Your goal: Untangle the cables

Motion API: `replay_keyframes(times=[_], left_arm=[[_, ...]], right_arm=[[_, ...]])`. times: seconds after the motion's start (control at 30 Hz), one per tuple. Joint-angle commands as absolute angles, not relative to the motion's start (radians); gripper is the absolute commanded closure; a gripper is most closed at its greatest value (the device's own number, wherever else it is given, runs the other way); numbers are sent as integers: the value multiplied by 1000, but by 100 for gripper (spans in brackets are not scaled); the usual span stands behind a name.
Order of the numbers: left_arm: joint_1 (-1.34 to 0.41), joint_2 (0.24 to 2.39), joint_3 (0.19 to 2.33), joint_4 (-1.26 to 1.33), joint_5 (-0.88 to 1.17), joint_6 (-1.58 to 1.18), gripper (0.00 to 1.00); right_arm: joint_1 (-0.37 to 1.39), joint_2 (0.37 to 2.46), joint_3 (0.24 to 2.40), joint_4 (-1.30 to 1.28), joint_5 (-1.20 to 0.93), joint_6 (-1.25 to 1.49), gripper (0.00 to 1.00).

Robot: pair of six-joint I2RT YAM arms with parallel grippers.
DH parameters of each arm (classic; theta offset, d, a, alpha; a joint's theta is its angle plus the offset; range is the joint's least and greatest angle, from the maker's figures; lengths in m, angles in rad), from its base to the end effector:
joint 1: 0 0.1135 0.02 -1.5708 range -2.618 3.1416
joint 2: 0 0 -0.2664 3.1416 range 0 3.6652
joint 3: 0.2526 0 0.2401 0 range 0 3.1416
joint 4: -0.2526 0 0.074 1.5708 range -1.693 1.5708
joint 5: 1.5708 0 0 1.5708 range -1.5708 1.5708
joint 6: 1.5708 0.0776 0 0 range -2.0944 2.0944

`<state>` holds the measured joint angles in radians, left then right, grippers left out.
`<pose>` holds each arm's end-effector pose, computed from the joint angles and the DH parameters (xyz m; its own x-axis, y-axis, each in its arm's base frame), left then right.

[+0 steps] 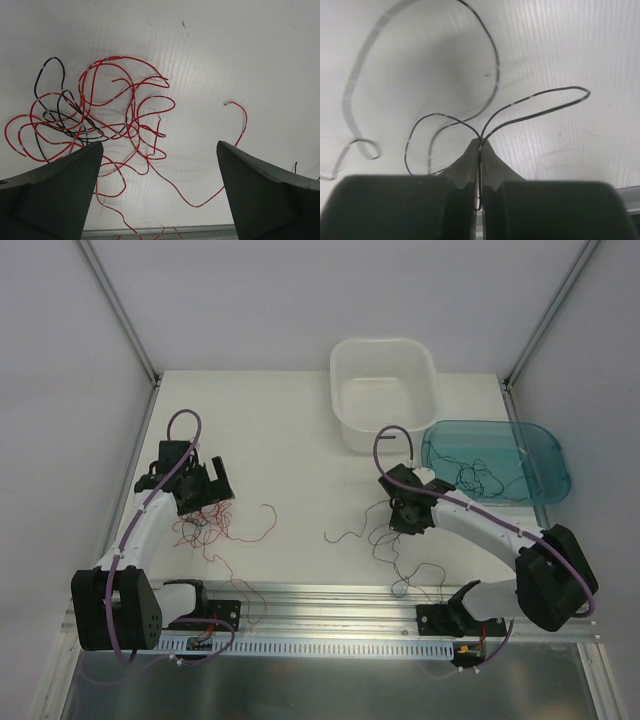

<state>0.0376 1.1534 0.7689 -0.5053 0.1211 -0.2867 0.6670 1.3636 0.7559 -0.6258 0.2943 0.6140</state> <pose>0.2453 -0.0002 0.2081 -0.7556 -0.3093 -0.5773 -0.1824 0.9460 -0.2681 0.2020 0.1304 0.1508 -0.9036 -0.0097 -0.4282 0.0049 0.9994 -0.0331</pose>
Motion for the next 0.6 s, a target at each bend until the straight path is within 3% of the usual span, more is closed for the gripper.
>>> replay_keyframes(times=[0.0,0.37,0.57], left_arm=[[26,1135,775,-500,124,-272,2],[26,1137,775,-500,120,-273,2],[29,1141,775,-499,127,-273,2]], right_arm=[[676,1252,922,-699,376,496,100],[646,1143,1567,-897,454,111,100],[509,1115,1733,-850,474,-66,99]])
